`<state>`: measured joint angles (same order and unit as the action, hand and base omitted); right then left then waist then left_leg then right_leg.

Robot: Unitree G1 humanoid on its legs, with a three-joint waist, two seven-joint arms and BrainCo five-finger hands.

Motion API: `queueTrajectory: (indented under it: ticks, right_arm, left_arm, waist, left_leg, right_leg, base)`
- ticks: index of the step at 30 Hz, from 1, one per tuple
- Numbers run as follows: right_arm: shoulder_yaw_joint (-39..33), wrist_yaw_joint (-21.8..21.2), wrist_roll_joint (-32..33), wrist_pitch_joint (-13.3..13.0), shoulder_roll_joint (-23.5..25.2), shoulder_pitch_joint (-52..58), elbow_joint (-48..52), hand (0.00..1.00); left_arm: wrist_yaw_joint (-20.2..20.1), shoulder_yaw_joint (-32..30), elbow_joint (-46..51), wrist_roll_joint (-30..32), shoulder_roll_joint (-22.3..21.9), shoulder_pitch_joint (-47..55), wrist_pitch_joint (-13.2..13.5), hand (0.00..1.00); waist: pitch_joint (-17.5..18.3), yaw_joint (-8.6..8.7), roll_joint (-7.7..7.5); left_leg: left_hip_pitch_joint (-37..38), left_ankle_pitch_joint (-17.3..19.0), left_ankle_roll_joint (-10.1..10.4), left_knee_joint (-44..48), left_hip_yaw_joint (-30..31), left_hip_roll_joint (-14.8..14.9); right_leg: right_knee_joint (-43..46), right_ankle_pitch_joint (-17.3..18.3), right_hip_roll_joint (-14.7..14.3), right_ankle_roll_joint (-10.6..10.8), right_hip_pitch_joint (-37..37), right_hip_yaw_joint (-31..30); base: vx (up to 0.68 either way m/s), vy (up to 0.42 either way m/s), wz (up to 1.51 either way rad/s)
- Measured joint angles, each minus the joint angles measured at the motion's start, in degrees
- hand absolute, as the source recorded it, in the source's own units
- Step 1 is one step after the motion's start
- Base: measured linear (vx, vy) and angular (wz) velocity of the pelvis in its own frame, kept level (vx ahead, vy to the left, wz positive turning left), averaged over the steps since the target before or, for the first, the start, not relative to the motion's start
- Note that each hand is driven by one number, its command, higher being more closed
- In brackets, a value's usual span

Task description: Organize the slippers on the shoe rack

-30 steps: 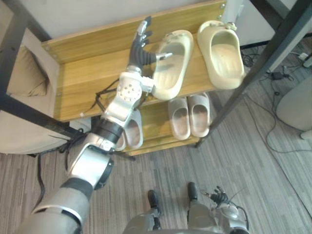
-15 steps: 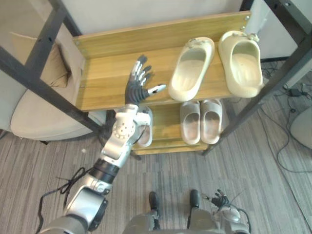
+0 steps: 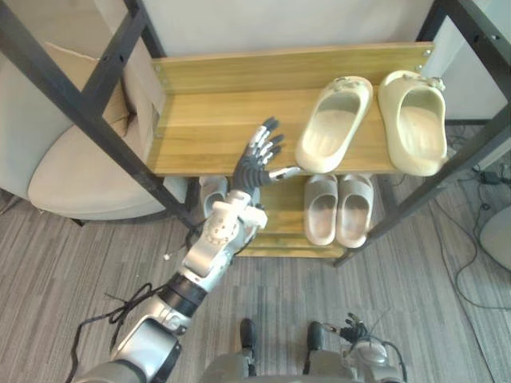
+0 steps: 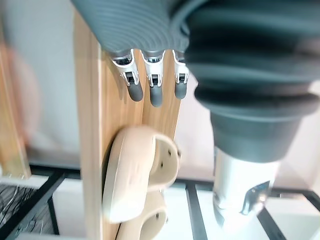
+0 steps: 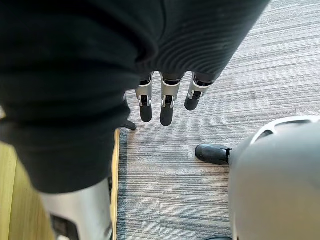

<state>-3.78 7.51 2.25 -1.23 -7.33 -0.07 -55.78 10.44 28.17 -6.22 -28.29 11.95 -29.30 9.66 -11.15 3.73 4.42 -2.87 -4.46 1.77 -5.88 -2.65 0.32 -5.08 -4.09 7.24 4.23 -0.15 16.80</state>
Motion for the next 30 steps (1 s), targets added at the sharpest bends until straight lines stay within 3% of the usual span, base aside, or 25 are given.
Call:
queueTrajectory:
  ticks: [15,30]
  right_arm:
    - [-0.13,0.19,0.01,0.22,-0.01,-0.64,-0.12,0.0]
    - [-1.92,0.36,0.1,0.18,0.21,-0.07,0.76,0.0]
  left_arm:
    - [-0.62,5.68,-2.86,-1.05,-5.29,-6.23,-0.65,0.0]
    - [1.79,1.95,-5.81,-0.94,-5.28,-7.77,-0.54,0.0]
  waist:
    - [0.01,1.72,-0.03]
    - [0.52,2.35,-0.31]
  left_leg:
    - [-1.25,0.1,0.09,0.02,-1.98,0.12]
    - [-1.69,0.05,0.05,0.02,-4.35,0.14]
  right_leg:
    - [0.02,-0.28,0.04,0.03,-2.29,-2.25]
    - [0.01,-1.42,0.01,0.16,-3.94,-4.51]
  base:
    - [0.01,0.006,-0.06]
    - [-0.01,0.013,-0.09]
